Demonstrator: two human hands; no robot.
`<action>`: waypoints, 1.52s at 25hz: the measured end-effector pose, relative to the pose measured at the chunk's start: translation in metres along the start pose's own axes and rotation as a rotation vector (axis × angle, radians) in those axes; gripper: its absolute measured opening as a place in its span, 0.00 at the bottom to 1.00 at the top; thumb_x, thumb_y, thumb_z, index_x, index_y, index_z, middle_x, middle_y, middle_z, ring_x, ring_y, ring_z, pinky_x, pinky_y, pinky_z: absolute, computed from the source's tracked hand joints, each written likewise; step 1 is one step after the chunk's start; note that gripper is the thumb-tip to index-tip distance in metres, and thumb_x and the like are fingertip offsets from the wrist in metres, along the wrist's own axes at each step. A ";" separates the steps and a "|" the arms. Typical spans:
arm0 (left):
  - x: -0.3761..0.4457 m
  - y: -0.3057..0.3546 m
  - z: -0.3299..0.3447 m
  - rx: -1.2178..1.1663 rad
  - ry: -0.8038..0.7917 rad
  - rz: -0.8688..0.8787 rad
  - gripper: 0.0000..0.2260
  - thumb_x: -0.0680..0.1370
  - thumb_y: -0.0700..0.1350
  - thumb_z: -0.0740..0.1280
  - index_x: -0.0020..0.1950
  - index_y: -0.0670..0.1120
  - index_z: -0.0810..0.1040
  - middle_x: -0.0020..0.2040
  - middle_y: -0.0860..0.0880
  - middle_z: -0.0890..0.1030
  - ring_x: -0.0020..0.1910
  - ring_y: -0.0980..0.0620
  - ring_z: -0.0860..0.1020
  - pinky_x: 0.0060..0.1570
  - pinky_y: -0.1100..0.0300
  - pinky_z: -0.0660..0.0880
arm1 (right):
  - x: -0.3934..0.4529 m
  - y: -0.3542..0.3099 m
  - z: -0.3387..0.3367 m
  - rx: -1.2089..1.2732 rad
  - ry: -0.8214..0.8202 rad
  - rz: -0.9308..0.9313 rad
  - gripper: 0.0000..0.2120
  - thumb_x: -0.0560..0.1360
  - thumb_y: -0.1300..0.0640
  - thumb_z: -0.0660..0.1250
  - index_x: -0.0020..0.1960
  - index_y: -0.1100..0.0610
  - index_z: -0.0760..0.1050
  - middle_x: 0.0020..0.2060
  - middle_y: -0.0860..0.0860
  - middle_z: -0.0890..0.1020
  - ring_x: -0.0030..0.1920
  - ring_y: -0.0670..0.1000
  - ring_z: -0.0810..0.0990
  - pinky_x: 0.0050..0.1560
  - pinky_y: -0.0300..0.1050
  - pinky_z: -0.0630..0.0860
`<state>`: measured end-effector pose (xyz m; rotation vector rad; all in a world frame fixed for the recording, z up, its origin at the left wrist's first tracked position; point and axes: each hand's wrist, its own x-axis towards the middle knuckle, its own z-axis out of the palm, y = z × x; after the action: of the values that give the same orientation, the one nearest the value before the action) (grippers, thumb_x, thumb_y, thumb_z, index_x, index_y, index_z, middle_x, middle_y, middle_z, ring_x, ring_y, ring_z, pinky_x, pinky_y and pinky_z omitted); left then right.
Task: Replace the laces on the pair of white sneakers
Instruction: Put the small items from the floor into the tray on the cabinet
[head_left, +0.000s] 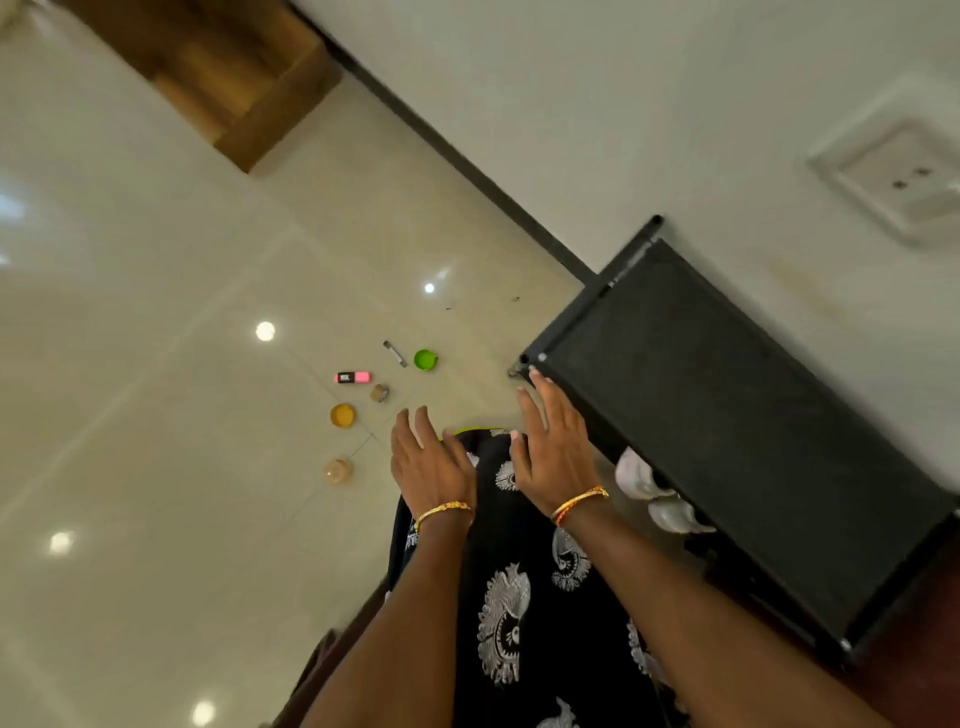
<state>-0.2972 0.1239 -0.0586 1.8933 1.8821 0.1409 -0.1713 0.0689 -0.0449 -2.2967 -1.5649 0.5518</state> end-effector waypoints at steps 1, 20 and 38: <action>0.012 -0.012 -0.003 -0.005 0.017 -0.067 0.18 0.76 0.41 0.63 0.65 0.37 0.71 0.66 0.35 0.70 0.65 0.35 0.69 0.58 0.44 0.70 | 0.016 -0.010 0.006 -0.009 -0.044 -0.056 0.22 0.74 0.55 0.55 0.66 0.62 0.67 0.68 0.62 0.69 0.68 0.61 0.68 0.61 0.54 0.72; 0.216 -0.170 0.114 -0.332 -0.309 -0.625 0.10 0.79 0.42 0.59 0.53 0.40 0.78 0.52 0.39 0.81 0.51 0.40 0.77 0.45 0.56 0.69 | 0.240 -0.003 0.245 -0.311 -0.711 0.014 0.25 0.73 0.59 0.65 0.68 0.60 0.63 0.65 0.59 0.66 0.64 0.60 0.66 0.57 0.53 0.71; 0.334 -0.202 0.286 -0.378 -0.160 -0.627 0.17 0.70 0.48 0.74 0.49 0.38 0.75 0.53 0.41 0.75 0.51 0.41 0.75 0.51 0.52 0.70 | 0.282 0.067 0.412 -0.195 -0.417 -0.300 0.26 0.65 0.47 0.72 0.59 0.58 0.73 0.51 0.56 0.74 0.51 0.58 0.73 0.53 0.51 0.66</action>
<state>-0.3529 0.3661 -0.4738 0.9873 2.0645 0.1230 -0.2192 0.3230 -0.4772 -2.1078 -2.1995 0.8712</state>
